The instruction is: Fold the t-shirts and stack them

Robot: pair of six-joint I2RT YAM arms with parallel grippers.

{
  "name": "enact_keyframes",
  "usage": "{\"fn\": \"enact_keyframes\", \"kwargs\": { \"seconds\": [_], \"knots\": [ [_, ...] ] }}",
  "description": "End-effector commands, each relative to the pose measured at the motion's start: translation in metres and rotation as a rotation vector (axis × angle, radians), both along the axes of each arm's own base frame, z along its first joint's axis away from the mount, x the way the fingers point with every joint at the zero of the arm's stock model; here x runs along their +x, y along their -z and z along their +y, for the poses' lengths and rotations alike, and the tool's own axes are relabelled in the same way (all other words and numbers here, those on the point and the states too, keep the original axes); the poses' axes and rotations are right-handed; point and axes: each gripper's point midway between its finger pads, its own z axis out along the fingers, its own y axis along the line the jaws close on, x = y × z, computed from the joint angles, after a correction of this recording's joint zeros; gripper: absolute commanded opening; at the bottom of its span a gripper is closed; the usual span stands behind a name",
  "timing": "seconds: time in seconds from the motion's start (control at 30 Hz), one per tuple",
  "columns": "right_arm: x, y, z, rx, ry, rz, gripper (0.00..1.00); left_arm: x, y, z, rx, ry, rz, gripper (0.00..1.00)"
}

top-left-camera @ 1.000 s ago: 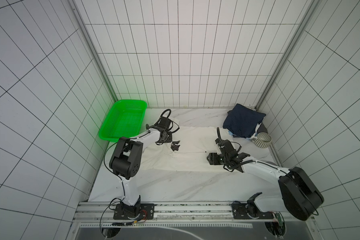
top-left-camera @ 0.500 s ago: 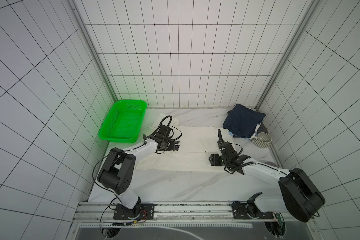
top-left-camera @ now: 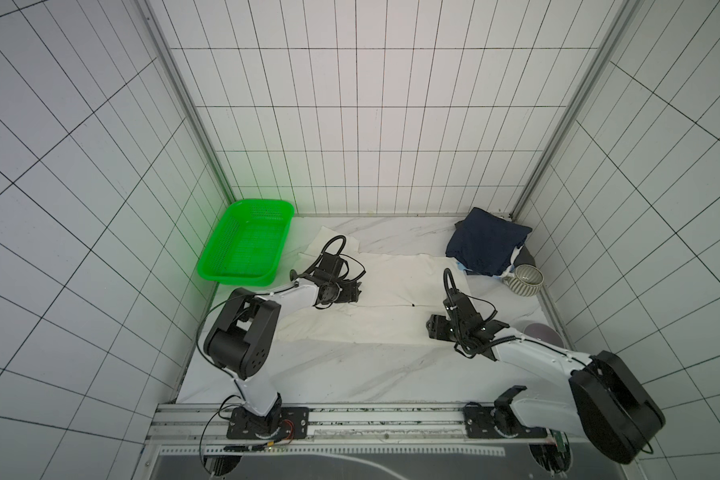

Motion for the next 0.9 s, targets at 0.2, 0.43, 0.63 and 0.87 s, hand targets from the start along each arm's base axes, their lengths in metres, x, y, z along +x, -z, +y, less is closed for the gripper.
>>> {"fn": "enact_keyframes", "kwargs": {
  "seconds": [0.2, 0.43, 0.63, 0.87],
  "knots": [
    [0.011, -0.001, -0.004, -0.029, 0.045, 0.043, 0.67, -0.051, 0.004, 0.078, 0.114, -0.221, -0.013, 0.97],
    [0.000, 0.024, -0.047, 0.053, 0.239, 0.126, 0.69, -0.080, 0.035, 0.142, 0.100, -0.428, 0.098, 0.97],
    [0.004, 0.011, -0.081, 0.074, 0.356, 0.075, 0.75, -0.084, 0.024, 0.170, 0.138, -0.513, 0.070, 0.97],
    [0.044, -0.066, -0.044, 0.170, 0.196, -0.117, 0.70, -0.065, -0.021, 0.156, 0.033, -0.483, -0.049, 0.97]
  ]
}}
